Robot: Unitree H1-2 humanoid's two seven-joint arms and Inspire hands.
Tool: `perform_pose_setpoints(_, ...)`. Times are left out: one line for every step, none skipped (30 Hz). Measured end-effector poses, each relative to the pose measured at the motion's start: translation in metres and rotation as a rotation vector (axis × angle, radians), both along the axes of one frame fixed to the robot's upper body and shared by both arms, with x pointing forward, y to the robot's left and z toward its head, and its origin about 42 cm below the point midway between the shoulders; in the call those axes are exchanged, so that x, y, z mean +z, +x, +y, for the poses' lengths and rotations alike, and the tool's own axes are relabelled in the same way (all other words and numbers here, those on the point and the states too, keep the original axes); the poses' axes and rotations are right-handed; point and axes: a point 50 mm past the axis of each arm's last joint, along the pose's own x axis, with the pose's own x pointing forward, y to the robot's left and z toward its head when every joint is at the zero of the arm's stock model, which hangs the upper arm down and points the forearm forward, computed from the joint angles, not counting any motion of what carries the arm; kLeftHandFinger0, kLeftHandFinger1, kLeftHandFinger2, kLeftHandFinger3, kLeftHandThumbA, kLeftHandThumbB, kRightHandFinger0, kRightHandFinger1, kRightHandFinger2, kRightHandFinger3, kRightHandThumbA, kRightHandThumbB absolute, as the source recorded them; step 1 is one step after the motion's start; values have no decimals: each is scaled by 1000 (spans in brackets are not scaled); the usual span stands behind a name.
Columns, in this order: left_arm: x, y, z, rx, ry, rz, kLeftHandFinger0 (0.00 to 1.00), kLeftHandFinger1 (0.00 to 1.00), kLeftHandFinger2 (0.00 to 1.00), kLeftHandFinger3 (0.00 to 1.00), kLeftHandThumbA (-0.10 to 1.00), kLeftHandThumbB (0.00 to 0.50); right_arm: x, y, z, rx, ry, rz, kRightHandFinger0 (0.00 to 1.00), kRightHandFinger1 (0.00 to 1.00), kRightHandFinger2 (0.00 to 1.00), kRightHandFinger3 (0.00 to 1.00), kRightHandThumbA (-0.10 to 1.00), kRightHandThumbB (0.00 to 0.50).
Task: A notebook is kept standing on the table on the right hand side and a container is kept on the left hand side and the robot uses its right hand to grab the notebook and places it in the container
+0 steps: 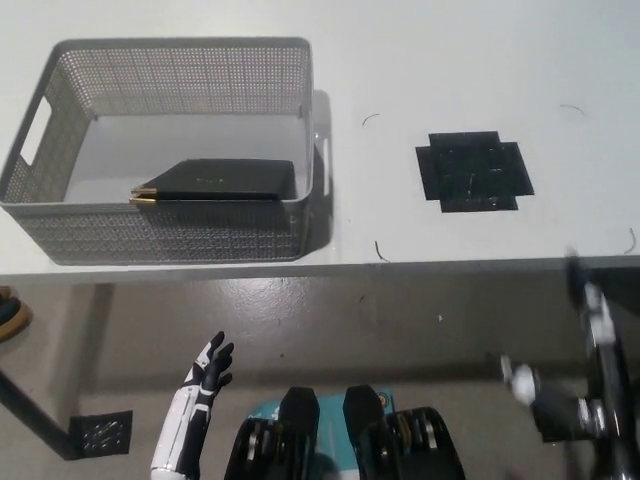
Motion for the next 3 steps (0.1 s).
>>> perform_pose_setpoints(0,0,0,0,1,0,1000,1000,1000,1000,1000,500,-9,-12,-1,-1,2,27,1000,1000,1000,1000,1000,440)
perform_pose_setpoints(0,0,0,0,1,0,1000,1000,1000,1000,1000,500,-17,-21,-2,-1,4,47,1000,1000,1000,1000,1000,438)
perform_pose_setpoints(0,0,1,0,2,0,1000,1000,1000,1000,1000,500,-25,-28,-2,1,9,70,1000,1000,1000,1000,1000,437)
